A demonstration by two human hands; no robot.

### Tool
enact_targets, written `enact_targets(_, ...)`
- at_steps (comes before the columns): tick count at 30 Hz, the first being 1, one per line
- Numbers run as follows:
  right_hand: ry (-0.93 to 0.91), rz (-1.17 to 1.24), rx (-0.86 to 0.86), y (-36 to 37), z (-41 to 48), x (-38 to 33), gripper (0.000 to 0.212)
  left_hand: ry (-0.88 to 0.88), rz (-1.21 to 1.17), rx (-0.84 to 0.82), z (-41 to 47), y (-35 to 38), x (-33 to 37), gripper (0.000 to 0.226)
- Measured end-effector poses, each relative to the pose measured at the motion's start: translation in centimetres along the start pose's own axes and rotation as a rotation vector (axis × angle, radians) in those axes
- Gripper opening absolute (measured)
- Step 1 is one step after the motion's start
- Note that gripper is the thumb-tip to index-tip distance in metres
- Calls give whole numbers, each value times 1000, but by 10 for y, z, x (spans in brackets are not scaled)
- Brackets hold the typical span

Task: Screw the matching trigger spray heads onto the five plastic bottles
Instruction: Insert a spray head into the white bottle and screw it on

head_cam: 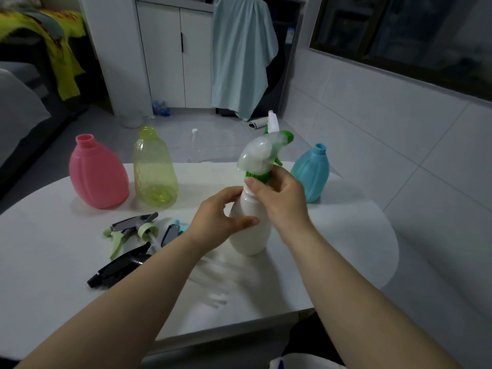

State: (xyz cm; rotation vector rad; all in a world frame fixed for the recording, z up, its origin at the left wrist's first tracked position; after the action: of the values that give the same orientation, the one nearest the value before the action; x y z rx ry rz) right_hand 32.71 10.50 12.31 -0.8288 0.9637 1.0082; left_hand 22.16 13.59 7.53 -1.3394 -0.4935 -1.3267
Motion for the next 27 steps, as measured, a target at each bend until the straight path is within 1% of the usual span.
enact_targets(3, 79, 47, -246, 10, 6, -1, 19, -13, 18, -54, 4, 2, 1, 54)
enact_targets(5, 84, 52, -302, 10, 8, -2, 20, -13, 23, -56, 5, 2, 3, 55)
enact_targets(7, 50, 23, -269, 8, 9, -5, 20, -18, 24, -45, 4, 2, 3, 55)
enact_targets(11, -49, -69, -78, 0, 5, -7, 20, -26, 24, -30, 3, 2, 1, 56)
enact_targets(14, -70, -87, -26, -1, 2, -7, 19, -32, 19, -30, 3, 1, -1, 56)
enact_targets(16, -49, -74, -44, 0, 2, -6, 18, -28, 19, -18, 2, 1, -1, 55)
enact_targets(20, 61, 8, -163, 3, 5, 3, 19, -21, 6, 7, 2, 3, 2, 50)
enact_targets(22, 96, 31, -218, 4, 5, 5, 19, -34, -4, -46, 3, 8, 1, 53)
enact_targets(25, 115, 54, -282, 5, 5, 6, 20, -49, -1, -174, -1, 17, -1, 68)
enact_targets(27, 126, 50, -318, 6, 4, 7, 20, -64, 6, -203, -5, 20, -5, 73)
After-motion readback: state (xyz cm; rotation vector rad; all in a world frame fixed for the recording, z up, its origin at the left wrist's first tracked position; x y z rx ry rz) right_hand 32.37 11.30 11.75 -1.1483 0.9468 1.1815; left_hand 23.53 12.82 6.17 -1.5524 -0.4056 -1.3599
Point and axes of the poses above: each hand's wrist, its own z-axis towards the middle knuckle, its own y-axis out of the palm, x = y × z, the point moved 10 cm from there along z, towards the middle knuckle
